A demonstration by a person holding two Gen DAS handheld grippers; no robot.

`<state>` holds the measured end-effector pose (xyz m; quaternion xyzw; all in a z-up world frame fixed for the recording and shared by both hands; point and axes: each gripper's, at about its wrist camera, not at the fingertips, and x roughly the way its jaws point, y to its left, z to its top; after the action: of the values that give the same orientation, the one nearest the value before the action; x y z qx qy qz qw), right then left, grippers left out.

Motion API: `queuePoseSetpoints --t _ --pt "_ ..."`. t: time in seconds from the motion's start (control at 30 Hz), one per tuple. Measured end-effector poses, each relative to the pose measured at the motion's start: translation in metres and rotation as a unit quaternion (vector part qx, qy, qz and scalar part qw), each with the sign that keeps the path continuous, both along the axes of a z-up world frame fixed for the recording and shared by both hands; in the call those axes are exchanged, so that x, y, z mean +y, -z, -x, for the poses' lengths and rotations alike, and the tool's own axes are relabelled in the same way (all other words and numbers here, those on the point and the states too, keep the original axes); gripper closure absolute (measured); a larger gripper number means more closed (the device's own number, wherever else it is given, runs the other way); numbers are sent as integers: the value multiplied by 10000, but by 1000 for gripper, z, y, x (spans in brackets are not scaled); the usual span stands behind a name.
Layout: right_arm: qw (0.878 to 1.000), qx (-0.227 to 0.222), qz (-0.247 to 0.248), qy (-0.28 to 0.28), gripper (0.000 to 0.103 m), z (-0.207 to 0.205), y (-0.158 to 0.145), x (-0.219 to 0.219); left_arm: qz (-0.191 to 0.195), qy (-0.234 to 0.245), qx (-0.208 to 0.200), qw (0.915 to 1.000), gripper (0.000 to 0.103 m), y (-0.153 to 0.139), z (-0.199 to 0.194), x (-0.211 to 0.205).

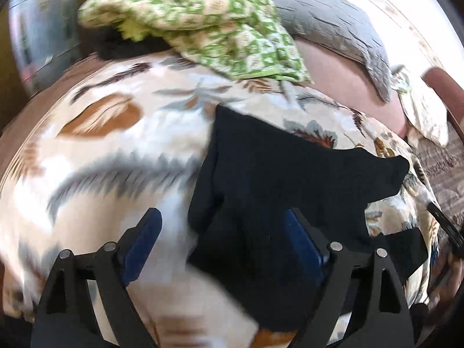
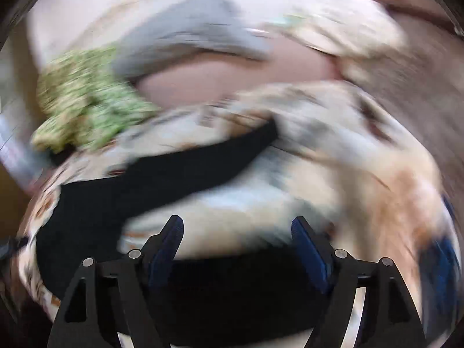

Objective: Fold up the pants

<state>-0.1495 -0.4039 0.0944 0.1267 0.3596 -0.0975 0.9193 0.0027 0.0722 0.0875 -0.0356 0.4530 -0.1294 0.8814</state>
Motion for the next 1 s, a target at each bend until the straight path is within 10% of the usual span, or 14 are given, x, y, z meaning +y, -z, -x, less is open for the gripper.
queuePoseSetpoints --t 0.2,0.57,0.63,0.7,0.77,1.0 --pt "9731 2 777 -2169 21 -111 5 69 -101 630 372 9973 16 18 -81 -21" --pt "9151 825 1349 -3709 18 -224 53 106 -178 1422 787 9865 17 55 -155 -63" --pt "9120 1074 1145 -3790 21 -234 66 103 -128 1445 792 9862 40 59 -158 -67" --pt "9077 1312 980 -3864 74 -238 77 102 -483 1438 650 9863 67 61 -160 -72" --pt "9081 1242 1053 -3858 89 -234 78 106 -384 1445 603 9869 83 55 -156 -70" --pt "9165 425 1841 -3527 98 -156 16 117 465 1694 -156 9843 92 -16 -81 -37"
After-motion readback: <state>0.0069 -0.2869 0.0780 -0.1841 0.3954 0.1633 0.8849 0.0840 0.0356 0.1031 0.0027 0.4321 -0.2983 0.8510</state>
